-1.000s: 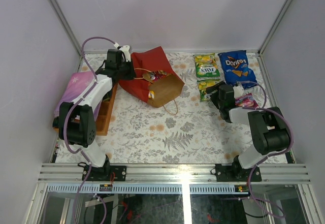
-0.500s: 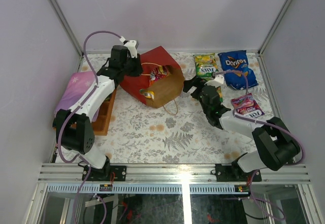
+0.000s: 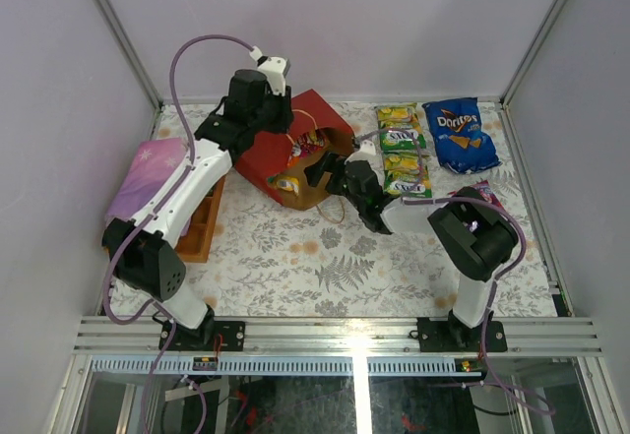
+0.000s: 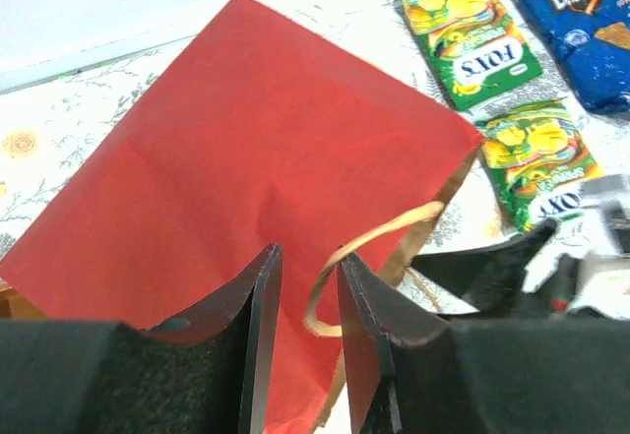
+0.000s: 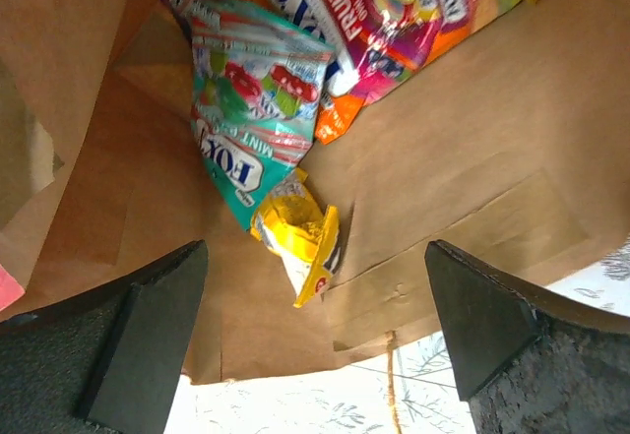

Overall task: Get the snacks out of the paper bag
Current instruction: Take out the snack from the paper bag.

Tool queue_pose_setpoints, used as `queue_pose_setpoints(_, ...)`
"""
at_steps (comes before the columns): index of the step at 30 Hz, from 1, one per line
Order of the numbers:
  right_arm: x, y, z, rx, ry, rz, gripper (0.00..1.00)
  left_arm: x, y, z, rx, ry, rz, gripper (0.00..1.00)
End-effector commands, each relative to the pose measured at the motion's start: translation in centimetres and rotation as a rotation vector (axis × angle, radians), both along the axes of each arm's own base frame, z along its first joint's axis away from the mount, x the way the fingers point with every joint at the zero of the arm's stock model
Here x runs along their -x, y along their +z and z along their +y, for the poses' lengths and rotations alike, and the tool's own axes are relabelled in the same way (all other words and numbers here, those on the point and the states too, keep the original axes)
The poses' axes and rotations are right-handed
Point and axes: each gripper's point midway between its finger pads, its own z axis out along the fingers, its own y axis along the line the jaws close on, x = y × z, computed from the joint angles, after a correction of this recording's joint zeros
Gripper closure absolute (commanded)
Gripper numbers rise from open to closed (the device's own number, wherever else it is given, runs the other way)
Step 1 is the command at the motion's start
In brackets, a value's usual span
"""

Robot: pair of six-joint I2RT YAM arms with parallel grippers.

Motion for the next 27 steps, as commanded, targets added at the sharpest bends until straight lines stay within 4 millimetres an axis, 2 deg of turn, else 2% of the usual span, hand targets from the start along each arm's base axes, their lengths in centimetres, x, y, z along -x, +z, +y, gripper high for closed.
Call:
queue_pose_setpoints(1, 0.2, 2.5, 4.1, -0.099, 0.109, -0.043, 0.00, 0.2, 1.1, -1.1, -0.078, 0.015, -0.034, 0.71)
queue_pose_setpoints(8, 1.0, 1.0, 6.7, -0.115, 0.165, -0.011, 0.03, 0.8, 0.2, -3.2, -0.095, -0.023, -0.014, 0.71)
queue_pose_setpoints(16, 1.4, -2.0, 8.8, -0.150, 0.202, 0.062, 0.25, 1.0, 0.3, -4.3, -0.109, -0.039, -0.019, 0.71)
queue_pose_setpoints(20, 1.3, -3.1, 9.0, -0.153, 0.194, 0.082, 0.35, 1.0, 0.0, -4.2, -0.118, -0.037, -0.016, 0.71)
queue_pose_setpoints(24, 1.1, -3.9, 8.5, -0.139, 0.169, 0.087, 0.39, 0.9, -0.2, -4.2, -0.121, -0.035, -0.011, 0.71)
queue_pose_setpoints(27, 0.9, -4.5, 8.3, -0.131, 0.153, 0.091, 0.49, 0.9, -0.2, -4.2, -0.121, -0.035, -0.012, 0.71)
